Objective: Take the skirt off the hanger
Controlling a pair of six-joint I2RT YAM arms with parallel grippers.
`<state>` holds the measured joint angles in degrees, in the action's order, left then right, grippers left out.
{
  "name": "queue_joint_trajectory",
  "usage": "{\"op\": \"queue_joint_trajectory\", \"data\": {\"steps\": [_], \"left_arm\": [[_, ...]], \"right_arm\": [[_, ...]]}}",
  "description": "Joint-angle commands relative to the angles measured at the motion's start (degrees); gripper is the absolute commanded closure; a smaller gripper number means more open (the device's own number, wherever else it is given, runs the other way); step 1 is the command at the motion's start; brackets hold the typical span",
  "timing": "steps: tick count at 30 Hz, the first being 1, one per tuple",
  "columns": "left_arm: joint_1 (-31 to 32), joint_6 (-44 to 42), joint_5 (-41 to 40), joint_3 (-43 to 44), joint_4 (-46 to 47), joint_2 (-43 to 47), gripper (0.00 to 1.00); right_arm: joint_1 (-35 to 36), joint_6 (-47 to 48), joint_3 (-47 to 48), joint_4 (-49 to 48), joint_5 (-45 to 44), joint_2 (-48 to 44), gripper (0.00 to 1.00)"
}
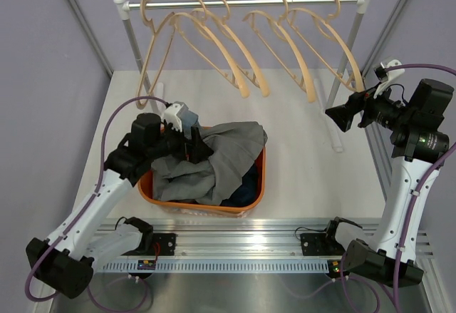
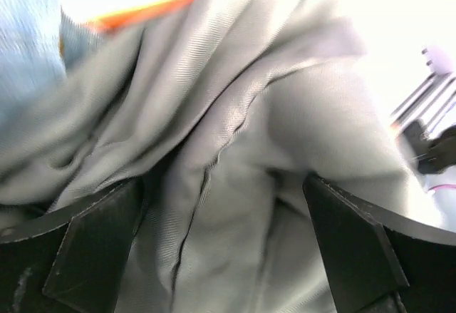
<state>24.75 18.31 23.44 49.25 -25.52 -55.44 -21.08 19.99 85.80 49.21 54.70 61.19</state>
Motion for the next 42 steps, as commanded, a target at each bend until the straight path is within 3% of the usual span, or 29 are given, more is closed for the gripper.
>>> {"op": "queue_joint_trajectory", "data": {"steps": [1,10,13,15,18,29,33,42], "left_arm": [[-0.41,-2.57,3.54,9.35,-2.60,1.65,0.01],[-0.23,-0.82,5.47,18.50,-1.03,0.95,0.01],[0.82,1.73,4.34,22.71,1.35,-0.10,0.01],[2.13,1.65,0.58,27.36,1.35,-1.51,0.01],[4.16,-0.63,-4.08,31.24,2.31,-3.18,0.01],[4.43,-2.04,-15.08,31.08,7.06,-4.68,0.01],[5.04,-3.27,-25.95,29.85,8.73,-3.71,0.01],[5.13,-4.94,-21.88,28.18,10.93,-3.10,0.01]], "right_arm": [[-0.36,0.67,0.68,-1.05,0.50,-0.28,0.01],[-0.36,-1.34,1.65,-2.44,-4.15,-0.72,0.00],[-0.36,-8.79,1.04,-7.17,-13.88,-1.16,0.00],[-0.36,-17.76,1.82,-7.20,-25.74,-0.99,0.01],[-0.36,-18.84,2.79,-6.15,-29.64,-0.89,0.00],[-0.36,-23.41,0.69,-6.32,-40.71,-3.36,0.01],[-0.36,-25.34,-0.28,-7.29,-44.14,-3.71,0.00],[-0.36,-26.40,-0.54,-7.46,-46.52,-3.53,0.00]]}}
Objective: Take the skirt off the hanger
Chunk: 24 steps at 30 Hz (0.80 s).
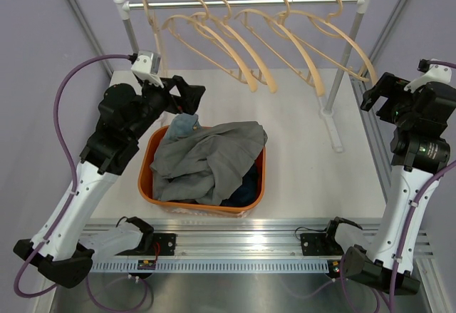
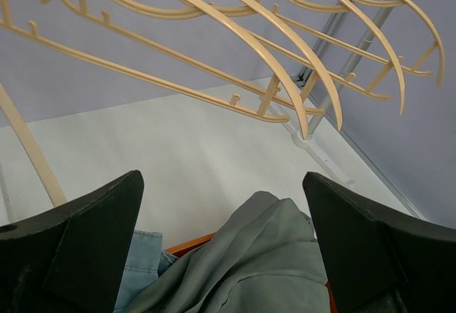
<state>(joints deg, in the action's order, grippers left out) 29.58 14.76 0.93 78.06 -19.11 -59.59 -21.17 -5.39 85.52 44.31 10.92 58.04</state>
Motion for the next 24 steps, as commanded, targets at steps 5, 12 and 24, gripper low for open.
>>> {"op": "queue_joint_trajectory", "data": {"steps": [5,12,24], "left_arm": [[0.30,-0.44,2.50,-2.56,5.92,2.20,0.01],[0.30,0.53,3.29,-4.85,6.72,3.96,0.01],[0.30,0.09,3.20,-5.38,4.53,5.63,0.01]], "right_arm": [[-0.28,-0.07,0.70,-1.51,-4.06,0.58,0.00],[-0.28,1.17,2.02,-2.04,-2.92,1.11,0.00],[-0.28,10.58,-0.96,-4.58,0.77,0.50,0.01]]}}
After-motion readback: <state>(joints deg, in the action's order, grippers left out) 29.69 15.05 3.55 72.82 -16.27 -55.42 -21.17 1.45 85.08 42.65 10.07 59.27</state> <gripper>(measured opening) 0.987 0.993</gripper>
